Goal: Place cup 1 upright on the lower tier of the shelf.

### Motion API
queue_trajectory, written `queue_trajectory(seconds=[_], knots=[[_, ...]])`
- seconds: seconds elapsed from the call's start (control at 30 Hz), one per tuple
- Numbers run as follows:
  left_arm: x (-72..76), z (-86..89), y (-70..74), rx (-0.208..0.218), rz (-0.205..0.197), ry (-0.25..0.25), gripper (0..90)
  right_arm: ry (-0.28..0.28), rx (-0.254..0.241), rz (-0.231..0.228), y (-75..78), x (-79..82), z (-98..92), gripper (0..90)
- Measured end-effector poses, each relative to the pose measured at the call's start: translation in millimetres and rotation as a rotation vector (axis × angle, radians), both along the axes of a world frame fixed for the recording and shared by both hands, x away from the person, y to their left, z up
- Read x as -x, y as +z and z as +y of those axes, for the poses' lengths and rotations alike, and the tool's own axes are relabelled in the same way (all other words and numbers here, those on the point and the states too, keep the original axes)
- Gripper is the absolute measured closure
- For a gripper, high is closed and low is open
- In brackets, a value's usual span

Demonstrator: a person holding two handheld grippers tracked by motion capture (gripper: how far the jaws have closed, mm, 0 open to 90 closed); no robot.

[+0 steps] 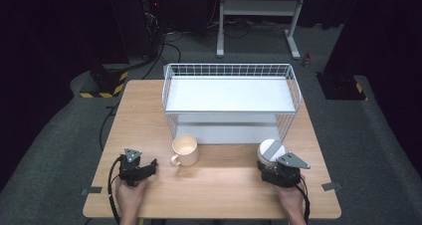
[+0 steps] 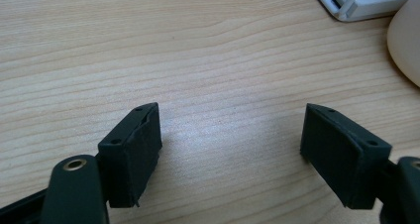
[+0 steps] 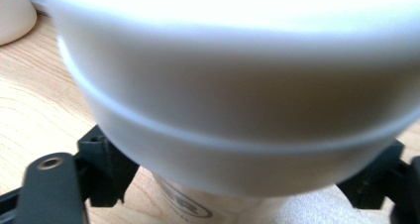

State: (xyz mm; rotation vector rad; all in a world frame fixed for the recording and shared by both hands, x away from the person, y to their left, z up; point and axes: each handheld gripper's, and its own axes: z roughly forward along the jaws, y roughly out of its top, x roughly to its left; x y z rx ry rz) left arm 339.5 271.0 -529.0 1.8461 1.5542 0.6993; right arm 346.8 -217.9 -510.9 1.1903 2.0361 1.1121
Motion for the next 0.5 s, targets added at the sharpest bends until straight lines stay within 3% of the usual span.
queue_trajectory(seconds=[0.5], knots=[[0.0,0.1,0.1,0.001,0.002,-0.001,23.7,-0.017,0.004,-0.003,0.7,-0.7,1.0,18.8]])
